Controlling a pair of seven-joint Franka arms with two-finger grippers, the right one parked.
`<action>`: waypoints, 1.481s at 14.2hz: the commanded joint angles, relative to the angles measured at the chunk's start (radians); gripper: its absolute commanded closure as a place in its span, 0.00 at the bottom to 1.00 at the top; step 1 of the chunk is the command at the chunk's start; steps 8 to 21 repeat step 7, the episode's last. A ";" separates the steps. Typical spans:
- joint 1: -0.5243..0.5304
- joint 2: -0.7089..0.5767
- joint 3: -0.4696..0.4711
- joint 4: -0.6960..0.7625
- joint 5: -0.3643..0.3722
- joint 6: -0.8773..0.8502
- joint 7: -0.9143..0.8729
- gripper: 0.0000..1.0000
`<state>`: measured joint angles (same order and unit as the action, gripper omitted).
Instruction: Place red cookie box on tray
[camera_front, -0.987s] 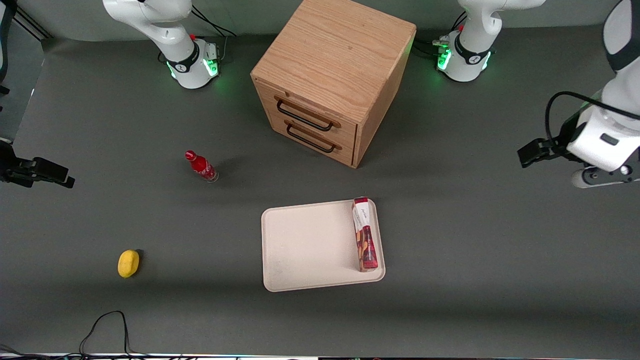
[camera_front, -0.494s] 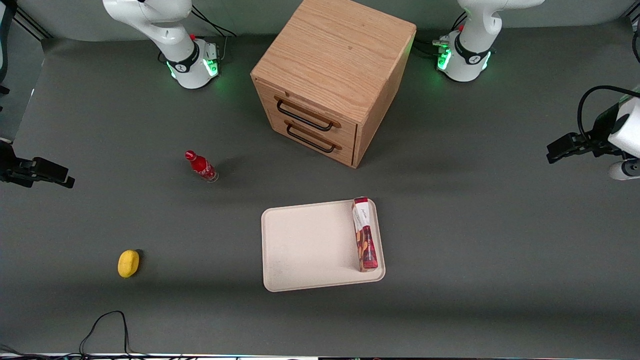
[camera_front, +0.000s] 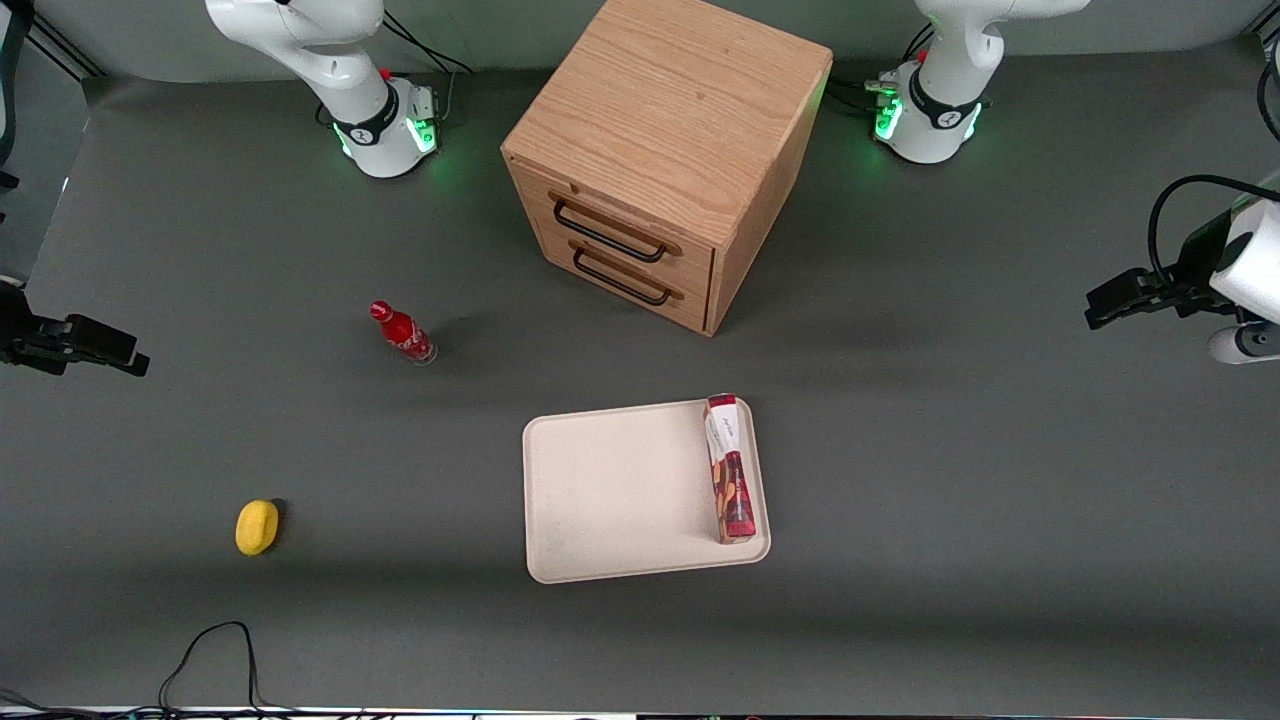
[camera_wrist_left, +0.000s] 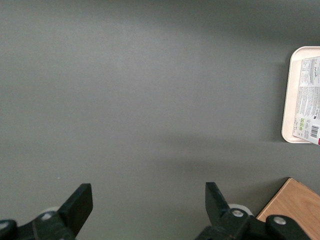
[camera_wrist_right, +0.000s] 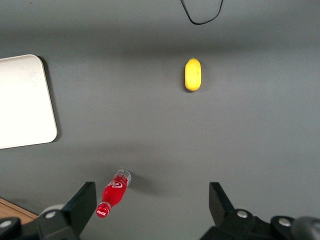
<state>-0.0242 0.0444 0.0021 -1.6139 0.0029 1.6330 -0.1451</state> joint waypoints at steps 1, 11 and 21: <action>-0.008 0.003 0.016 0.022 -0.021 -0.040 0.056 0.00; -0.008 -0.001 0.013 0.022 -0.023 -0.076 0.084 0.00; -0.008 -0.001 0.013 0.022 -0.023 -0.076 0.084 0.00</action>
